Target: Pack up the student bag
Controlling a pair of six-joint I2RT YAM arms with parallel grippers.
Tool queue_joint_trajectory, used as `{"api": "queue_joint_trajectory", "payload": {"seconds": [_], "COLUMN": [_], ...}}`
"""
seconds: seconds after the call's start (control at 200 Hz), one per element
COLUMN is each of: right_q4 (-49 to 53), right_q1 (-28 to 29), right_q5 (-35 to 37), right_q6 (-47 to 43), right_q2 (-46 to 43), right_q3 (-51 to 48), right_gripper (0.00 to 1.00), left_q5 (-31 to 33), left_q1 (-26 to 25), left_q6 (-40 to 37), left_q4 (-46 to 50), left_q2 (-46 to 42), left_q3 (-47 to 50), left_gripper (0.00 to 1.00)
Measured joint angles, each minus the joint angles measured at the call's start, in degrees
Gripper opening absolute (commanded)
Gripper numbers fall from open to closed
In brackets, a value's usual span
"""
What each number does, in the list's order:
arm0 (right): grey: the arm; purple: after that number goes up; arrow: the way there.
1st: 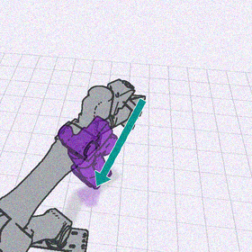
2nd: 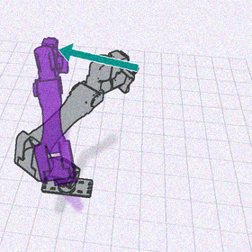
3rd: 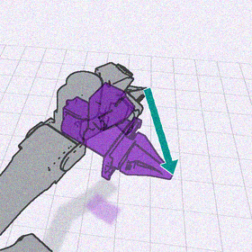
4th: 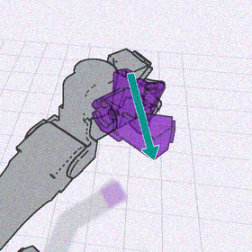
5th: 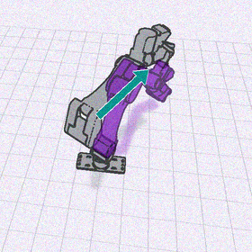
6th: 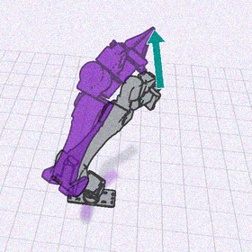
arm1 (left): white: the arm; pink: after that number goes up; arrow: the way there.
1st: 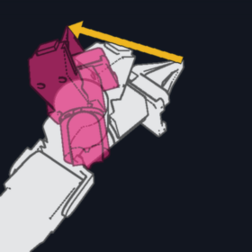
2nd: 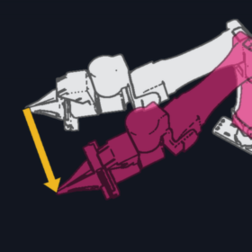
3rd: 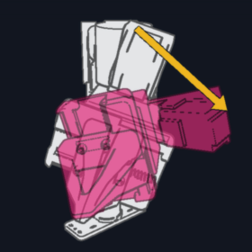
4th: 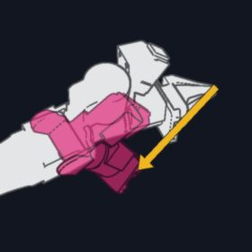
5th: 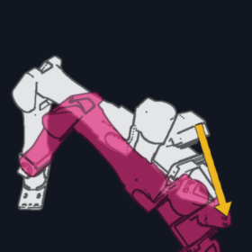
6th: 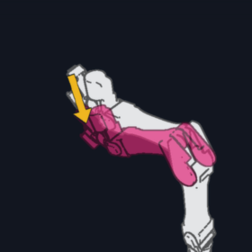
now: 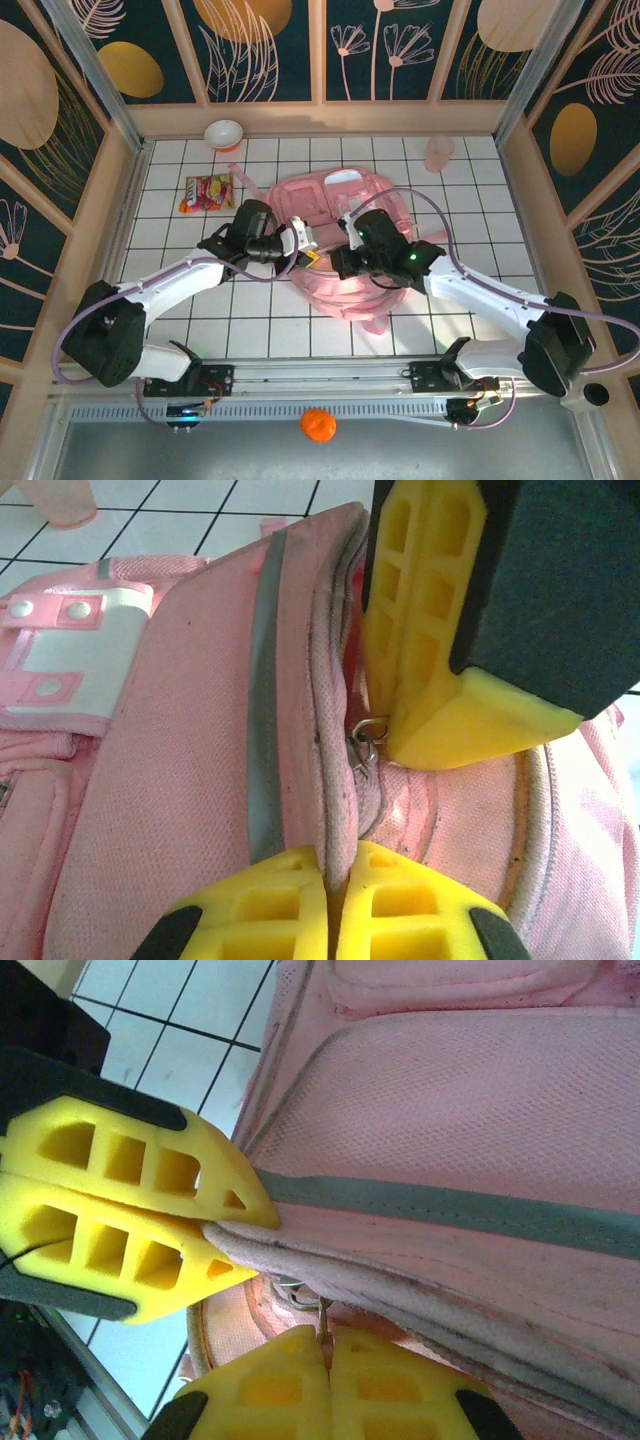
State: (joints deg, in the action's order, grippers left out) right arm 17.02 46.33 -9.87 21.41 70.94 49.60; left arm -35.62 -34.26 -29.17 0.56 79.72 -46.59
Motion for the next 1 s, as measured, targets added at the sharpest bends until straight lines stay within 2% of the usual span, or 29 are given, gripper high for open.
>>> {"api": "queue_joint_trajectory", "payload": {"seconds": [0.095, 0.245, 0.365, 0.485, 0.54, 0.601, 0.761, 1.001], "right_q4": [2.56, 6.43, 6.36, 5.62, 5.66, 5.73, 5.49, 5.44], "right_q1": [-3.48, -14.29, -16.28, -16.76, -17.0, -17.35, -17.11, -15.85], "right_q5": [-0.37, -4.31, -8.26, -10.97, -11.13, -11.26, -11.58, -11.61], "right_q6": [-0.15, -1.88, -3.15, -3.3, -3.28, -3.26, -3.04, -2.82], "right_q2": [-2.32, -7.61, -8.44, -8.44, -8.44, -8.44, -8.44, -8.41], "right_q3": [-0.04, -2.38, -3.28, -4.02, -4.48, -5.03, -5.09, -5.09], "right_gripper": [0.0, 0.0, 0.0, 0.0, 0.0, 0.0, 0.0, 0.0], "left_q5": [1.46, 3.02, 3.17, 2.93, 2.95, 3.32, 4.02, 5.33], "left_q1": [-0.17, 0.61, 0.61, 0.79, 1.22, 1.25, -1.9, -8.79], "left_q6": [-1.16, -2.1, -2.71, -2.8, -2.73, -2.23, -1.01, 1.97], "left_q4": [1.29, 1.38, 2.25, 3.8, 5.05, 6.29, 6.67, 2.91], "left_q2": [0.04, -0.22, -1.11, -1.68, -1.75, -1.73, -0.24, 7.56], "left_q3": [-1.05, -1.27, -1.27, -1.29, -1.64, -2.54, -7.5, -13.44], "left_gripper": [0.0, 0.0, 0.0, 0.4, 0.5, 0.55, 0.57, 0.57]}}
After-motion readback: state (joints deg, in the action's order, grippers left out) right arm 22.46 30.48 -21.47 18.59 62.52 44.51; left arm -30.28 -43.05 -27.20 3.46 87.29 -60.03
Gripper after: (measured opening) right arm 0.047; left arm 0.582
